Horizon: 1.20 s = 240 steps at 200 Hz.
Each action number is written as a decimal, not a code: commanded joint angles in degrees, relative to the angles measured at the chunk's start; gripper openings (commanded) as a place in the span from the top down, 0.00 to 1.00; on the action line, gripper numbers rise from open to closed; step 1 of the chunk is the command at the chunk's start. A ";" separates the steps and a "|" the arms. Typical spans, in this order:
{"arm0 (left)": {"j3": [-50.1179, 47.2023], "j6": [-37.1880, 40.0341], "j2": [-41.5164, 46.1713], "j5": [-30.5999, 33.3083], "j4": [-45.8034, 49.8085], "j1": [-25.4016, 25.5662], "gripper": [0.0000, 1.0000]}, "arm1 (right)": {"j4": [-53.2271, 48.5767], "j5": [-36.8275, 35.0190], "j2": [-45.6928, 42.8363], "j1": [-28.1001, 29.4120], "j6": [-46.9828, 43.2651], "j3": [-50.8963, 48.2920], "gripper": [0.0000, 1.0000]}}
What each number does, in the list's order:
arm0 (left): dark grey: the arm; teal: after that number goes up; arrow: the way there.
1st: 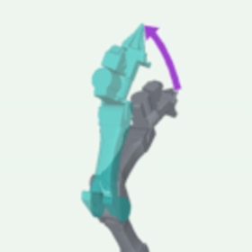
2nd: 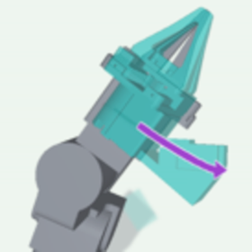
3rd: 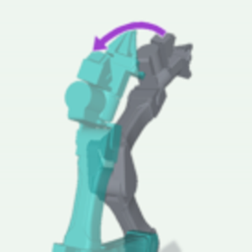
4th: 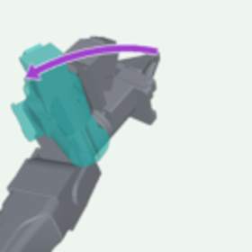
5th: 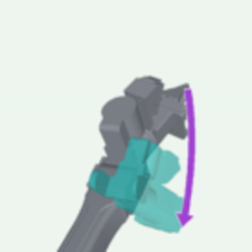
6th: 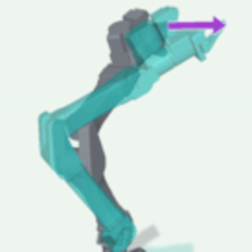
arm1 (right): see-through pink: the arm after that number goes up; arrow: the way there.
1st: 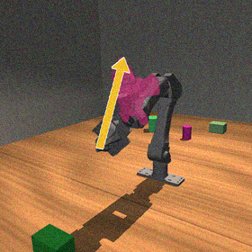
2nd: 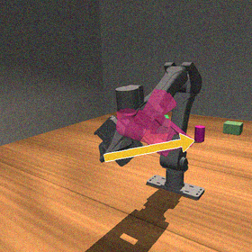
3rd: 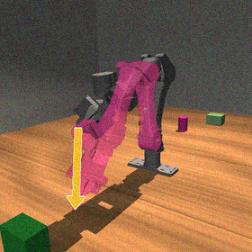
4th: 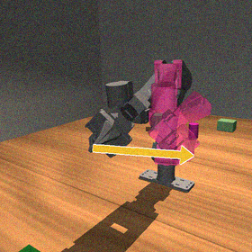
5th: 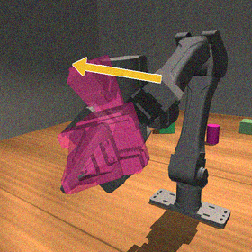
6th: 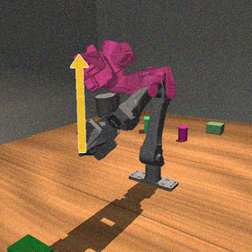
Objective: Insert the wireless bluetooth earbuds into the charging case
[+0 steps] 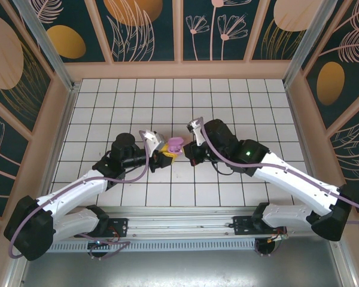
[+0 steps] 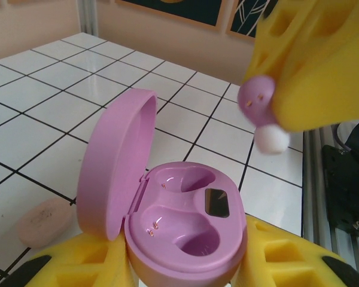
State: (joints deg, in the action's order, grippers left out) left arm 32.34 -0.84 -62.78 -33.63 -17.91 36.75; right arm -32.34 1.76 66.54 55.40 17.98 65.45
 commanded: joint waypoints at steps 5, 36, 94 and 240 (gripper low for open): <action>-0.26 0.03 0.71 -2.18 -2.48 0.16 0.78 | -3.43 -3.14 1.30 0.67 -3.17 3.21 0.96; -0.18 -0.36 0.73 -2.56 -2.37 0.15 0.78 | -4.97 -5.07 2.65 1.02 -4.62 4.82 0.97; 0.02 -0.64 0.89 -3.33 -1.88 0.16 0.78 | -8.12 -6.15 5.49 2.07 -8.54 7.99 0.97; 0.28 -1.17 1.02 -3.80 -2.15 0.16 0.78 | -12.65 -6.40 10.16 3.05 -15.20 10.30 0.94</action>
State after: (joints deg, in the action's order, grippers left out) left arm 32.34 -1.15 -62.41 -35.79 -17.74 36.75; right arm -41.95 -4.69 75.83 57.87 5.30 73.87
